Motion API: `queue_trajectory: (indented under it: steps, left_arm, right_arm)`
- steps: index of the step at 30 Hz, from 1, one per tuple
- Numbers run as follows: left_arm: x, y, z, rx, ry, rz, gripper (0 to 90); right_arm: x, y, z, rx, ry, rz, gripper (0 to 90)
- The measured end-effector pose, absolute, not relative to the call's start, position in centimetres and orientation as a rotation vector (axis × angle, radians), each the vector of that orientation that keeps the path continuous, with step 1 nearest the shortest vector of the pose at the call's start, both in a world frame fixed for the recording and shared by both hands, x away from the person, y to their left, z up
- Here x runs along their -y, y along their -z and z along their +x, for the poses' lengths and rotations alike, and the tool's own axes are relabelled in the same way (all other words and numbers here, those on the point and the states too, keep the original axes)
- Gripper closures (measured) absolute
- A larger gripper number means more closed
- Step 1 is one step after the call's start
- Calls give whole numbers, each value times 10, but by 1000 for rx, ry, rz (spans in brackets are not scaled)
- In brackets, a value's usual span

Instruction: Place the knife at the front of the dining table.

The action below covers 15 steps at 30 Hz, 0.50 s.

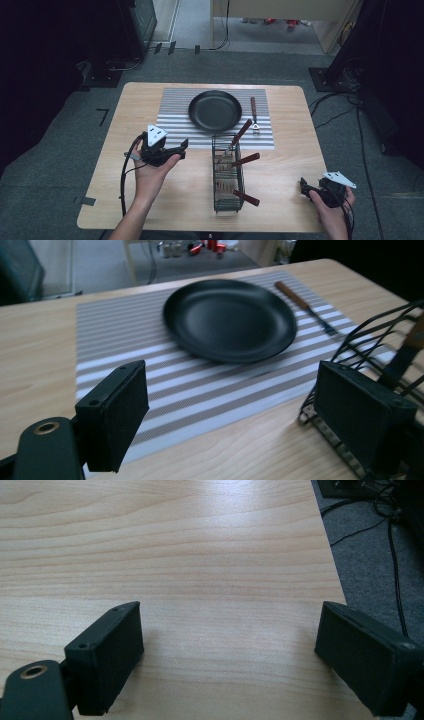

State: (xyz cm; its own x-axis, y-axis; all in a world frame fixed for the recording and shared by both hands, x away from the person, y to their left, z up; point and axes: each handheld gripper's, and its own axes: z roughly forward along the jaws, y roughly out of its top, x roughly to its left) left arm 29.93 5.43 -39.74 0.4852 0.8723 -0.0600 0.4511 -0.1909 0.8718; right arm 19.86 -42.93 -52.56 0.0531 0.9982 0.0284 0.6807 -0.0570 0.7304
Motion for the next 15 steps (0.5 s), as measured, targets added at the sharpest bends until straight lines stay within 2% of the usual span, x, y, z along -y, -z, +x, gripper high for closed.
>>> queue_trajectory:
  steps: [11,15]
  left_arm:
    - [-12,371,312,-964,-487,1845,156]
    - [3,369,314,-905,-437,1858,230]
  right_arm:
    - [429,526,199,-1681,-761,1796,114]
    - [429,526,199,-1681,-761,1795,114]
